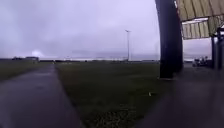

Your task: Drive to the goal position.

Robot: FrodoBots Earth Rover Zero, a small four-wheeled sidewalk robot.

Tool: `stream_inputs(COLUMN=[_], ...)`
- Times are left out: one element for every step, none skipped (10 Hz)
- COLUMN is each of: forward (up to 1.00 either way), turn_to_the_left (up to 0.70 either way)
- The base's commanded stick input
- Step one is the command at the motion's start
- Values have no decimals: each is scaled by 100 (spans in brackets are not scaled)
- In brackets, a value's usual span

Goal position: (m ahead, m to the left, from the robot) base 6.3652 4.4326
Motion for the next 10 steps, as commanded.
stream_inputs(forward=[5,5,5,5,5,5,5,5,5,5], turn_to_the_left=[70,70,70,70,15,3,0,0,0,0])
